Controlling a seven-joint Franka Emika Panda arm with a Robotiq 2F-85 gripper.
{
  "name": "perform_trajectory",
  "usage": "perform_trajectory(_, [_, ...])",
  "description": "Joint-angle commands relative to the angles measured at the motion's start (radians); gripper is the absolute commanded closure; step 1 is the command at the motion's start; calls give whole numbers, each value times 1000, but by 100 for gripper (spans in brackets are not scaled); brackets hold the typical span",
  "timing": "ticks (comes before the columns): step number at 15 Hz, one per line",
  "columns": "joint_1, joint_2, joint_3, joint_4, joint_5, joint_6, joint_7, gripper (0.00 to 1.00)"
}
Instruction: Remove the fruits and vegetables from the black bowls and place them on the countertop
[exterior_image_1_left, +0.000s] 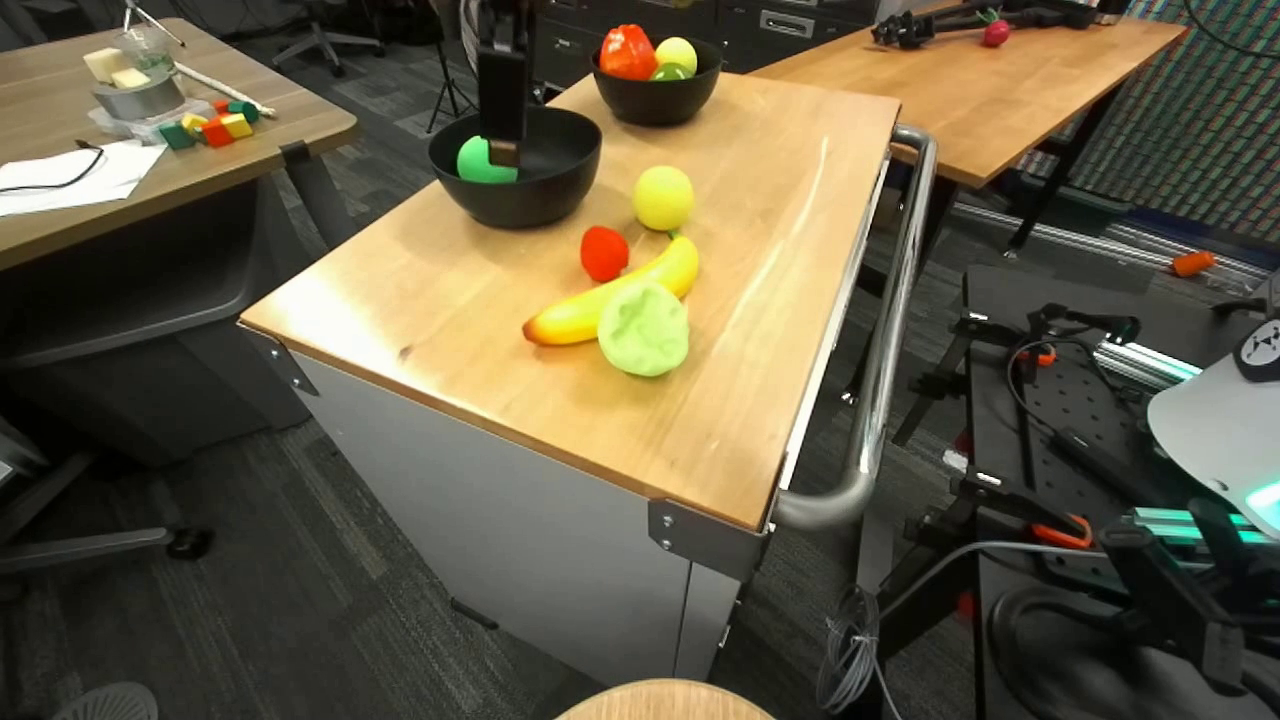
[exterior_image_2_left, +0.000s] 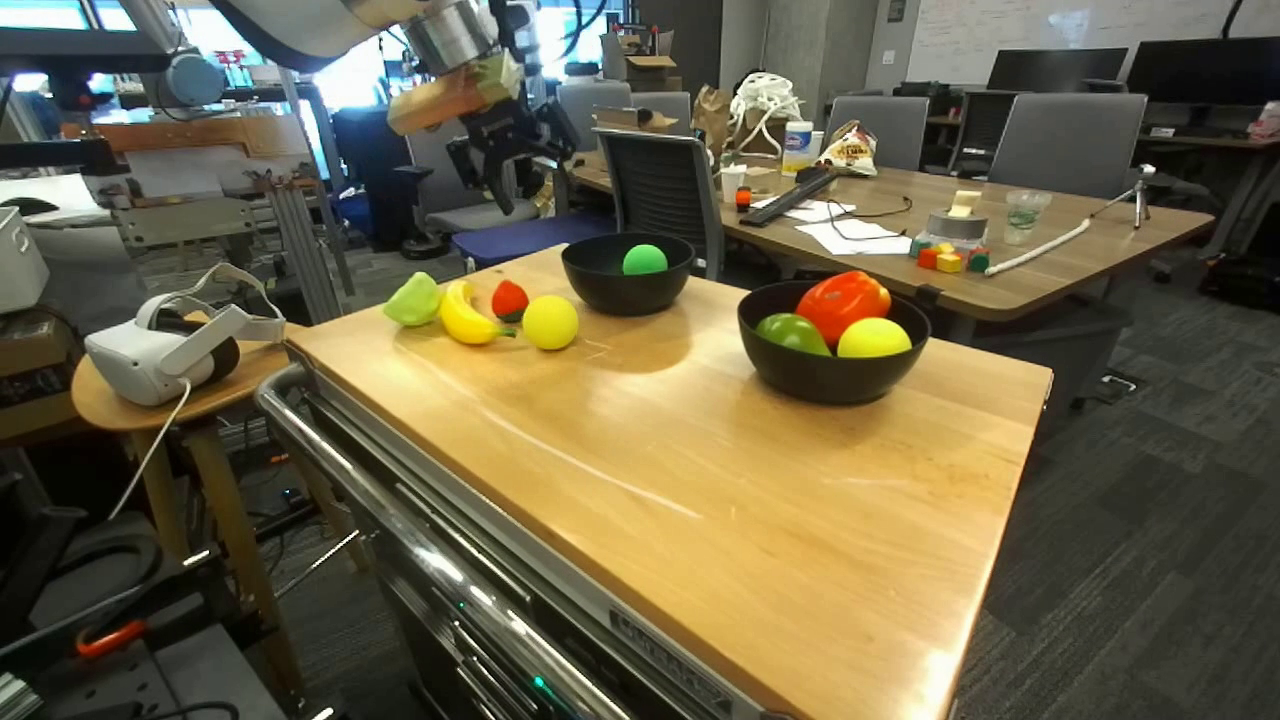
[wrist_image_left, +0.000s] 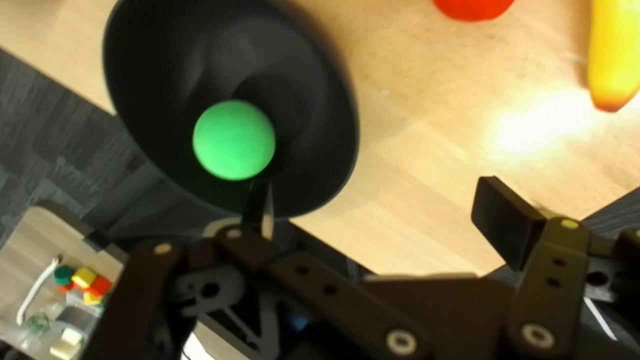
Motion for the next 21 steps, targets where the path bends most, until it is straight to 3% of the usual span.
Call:
perform_trajectory(1, [-57, 113, 3, 161, 31, 67, -256, 0])
perform_trajectory(2, [-74, 151, 5, 200, 64, 74, -307, 0])
perform_trajectory(3, [-42, 51, -1, 99, 28, 31, -199, 0])
perform_trajectory(7, [-70, 146, -8, 174, 51, 63, -283, 0])
perform_trajectory(12, [-76, 212, -58, 221, 40, 72, -194, 0])
perform_trajectory(15, [-106, 253, -66, 252, 95, 76, -196, 0])
perform_trajectory(21, [-175, 343, -24, 313, 310, 58, -225, 0])
